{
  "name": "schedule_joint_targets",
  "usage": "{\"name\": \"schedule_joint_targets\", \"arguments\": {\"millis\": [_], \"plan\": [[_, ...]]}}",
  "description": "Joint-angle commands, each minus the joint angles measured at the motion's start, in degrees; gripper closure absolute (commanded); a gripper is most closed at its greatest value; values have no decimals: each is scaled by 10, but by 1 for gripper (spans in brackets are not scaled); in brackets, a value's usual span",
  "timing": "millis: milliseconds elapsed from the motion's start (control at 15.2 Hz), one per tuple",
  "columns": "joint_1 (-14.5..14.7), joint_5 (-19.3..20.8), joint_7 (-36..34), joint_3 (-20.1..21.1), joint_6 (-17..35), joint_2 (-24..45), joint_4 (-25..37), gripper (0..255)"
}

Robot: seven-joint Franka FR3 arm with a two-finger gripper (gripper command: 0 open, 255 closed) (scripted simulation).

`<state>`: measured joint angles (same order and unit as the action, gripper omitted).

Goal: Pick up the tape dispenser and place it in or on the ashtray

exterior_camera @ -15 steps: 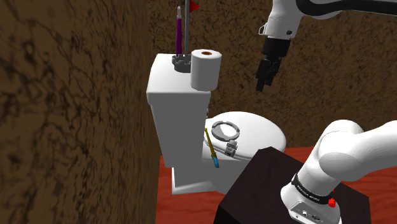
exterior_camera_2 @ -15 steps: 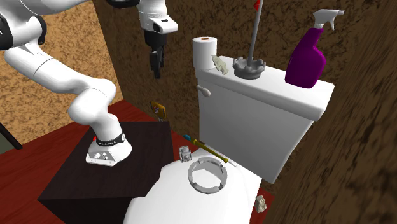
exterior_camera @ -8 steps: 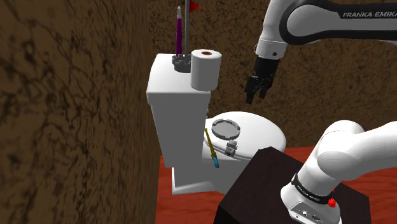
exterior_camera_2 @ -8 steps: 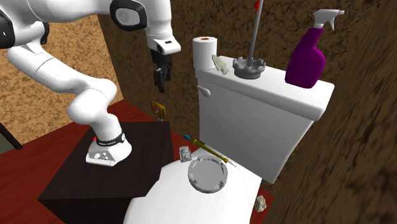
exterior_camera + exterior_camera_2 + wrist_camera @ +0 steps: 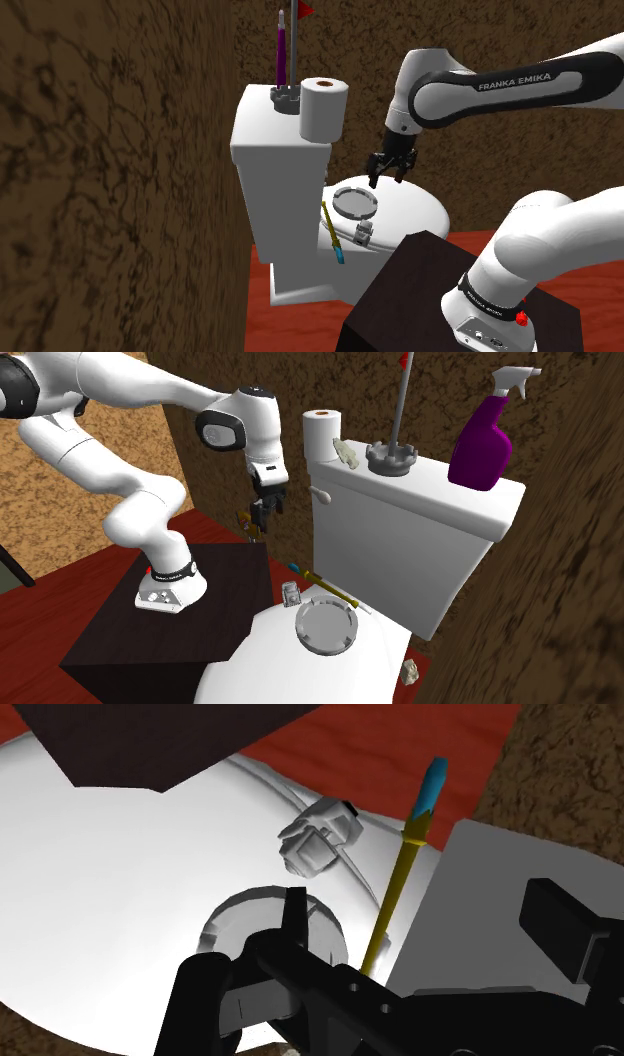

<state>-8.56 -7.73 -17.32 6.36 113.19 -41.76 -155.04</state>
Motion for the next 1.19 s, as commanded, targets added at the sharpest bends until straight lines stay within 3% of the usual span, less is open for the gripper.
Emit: {"name": "schedule_joint_targets", "arguments": {"millis": [0, 660, 924, 1122], "plan": [[-10, -6, -31, 12, 56, 22, -28, 0], [-79, -12, -175, 63, 341, 220, -95, 0], [-124, 24, -257, 85, 459, 333, -94, 0], [-138, 53, -285, 90, 500, 376, -91, 0]]}}
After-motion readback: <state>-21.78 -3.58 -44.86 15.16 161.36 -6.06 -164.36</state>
